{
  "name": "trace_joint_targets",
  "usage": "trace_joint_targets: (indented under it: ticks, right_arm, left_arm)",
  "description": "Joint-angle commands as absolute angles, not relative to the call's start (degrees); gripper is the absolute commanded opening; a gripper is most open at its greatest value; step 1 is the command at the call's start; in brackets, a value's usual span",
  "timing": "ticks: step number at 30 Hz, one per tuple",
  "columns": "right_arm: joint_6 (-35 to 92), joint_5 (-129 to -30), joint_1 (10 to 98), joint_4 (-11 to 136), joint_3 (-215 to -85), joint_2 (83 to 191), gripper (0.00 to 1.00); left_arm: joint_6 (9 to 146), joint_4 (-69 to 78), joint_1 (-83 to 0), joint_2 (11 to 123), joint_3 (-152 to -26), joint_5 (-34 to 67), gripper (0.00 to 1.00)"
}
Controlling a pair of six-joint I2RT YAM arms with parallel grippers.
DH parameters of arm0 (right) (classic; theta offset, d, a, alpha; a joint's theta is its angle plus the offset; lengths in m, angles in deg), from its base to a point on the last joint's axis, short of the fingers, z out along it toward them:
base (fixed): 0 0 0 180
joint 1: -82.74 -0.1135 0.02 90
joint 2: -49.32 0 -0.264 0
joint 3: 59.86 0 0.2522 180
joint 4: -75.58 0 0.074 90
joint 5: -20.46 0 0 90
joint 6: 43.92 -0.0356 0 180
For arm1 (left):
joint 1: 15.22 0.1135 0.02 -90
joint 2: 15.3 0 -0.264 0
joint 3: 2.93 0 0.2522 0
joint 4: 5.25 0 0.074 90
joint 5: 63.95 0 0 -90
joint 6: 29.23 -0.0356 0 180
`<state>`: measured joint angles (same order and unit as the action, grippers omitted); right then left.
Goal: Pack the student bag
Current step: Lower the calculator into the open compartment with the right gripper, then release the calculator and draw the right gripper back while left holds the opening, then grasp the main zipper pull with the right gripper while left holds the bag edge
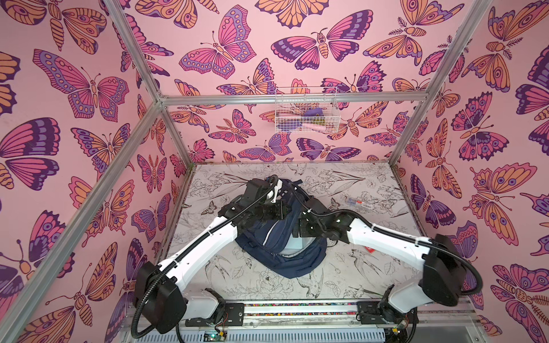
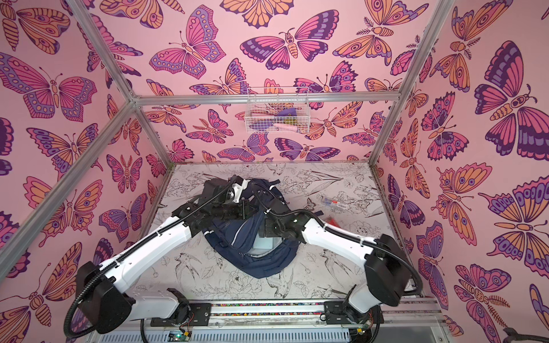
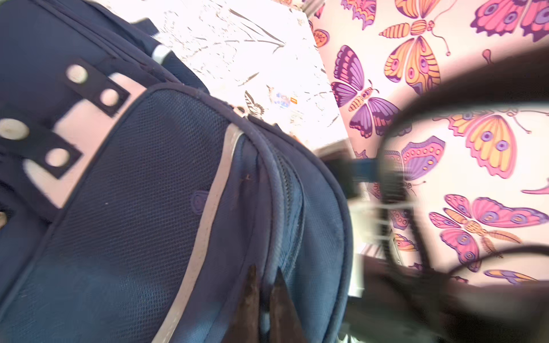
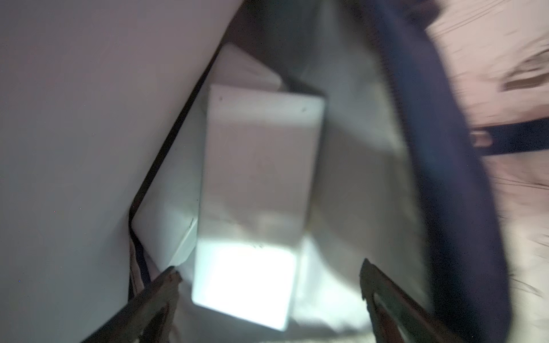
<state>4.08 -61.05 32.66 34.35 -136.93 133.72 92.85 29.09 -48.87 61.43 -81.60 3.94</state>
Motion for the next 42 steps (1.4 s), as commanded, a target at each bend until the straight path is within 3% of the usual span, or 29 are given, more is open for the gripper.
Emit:
trace_joint_targets:
  ticks: [1, 2, 5, 10, 15, 24, 28, 33, 39, 42]
  right_arm:
    - [1.8, -51.1, 32.4, 28.3, -134.7, 125.1, 0.93]
    - [0.9, -49.3, 32.5, 25.9, -133.3, 122.7, 0.92]
    - [-0.9, -46.6, 32.6, 20.9, -129.7, 116.2, 0.9]
    - [-2.1, -47.8, 32.6, 19.6, -124.2, 108.3, 0.84]
    - [-1.8, -50.7, 31.7, 22.8, -122.8, 107.7, 0.75]
    - [0.2, -49.0, 24.2, 25.3, -128.8, 118.5, 0.66]
    - [0.8, -48.0, 21.0, 25.8, -130.9, 122.4, 0.65]
    - [0.6, -47.3, 18.2, 26.3, -131.8, 124.5, 0.64]
    - [-0.2, -46.4, 17.3, 25.3, -131.9, 123.9, 0.62]
    - [-0.2, -46.1, 17.3, 25.4, -131.8, 123.0, 0.61]
  left_arm:
    - [95.1, 24.0, -48.6, 62.9, -81.1, -0.6, 0.14]
    - [95.5, 24.0, -48.7, 63.2, -80.7, -0.7, 0.28]
    - [96.8, 24.1, -48.6, 62.7, -79.0, 1.0, 0.55]
    - [98.5, 27.4, -47.2, 58.2, -75.0, 4.9, 0.69]
    - [99.0, 36.0, -45.0, 49.1, -70.2, 8.9, 0.7]
    - [103.6, 42.6, -44.3, 39.1, -58.6, 7.4, 0.71]
    - [107.3, 41.9, -44.6, 40.2, -56.3, 6.2, 0.74]
    - [110.8, 36.5, -44.8, 43.8, -55.6, 4.2, 0.7]
    - [113.3, 32.9, -45.0, 49.3, -54.4, 2.5, 0.55]
    - [113.4, 32.4, -45.0, 50.0, -53.9, 0.7, 0.55]
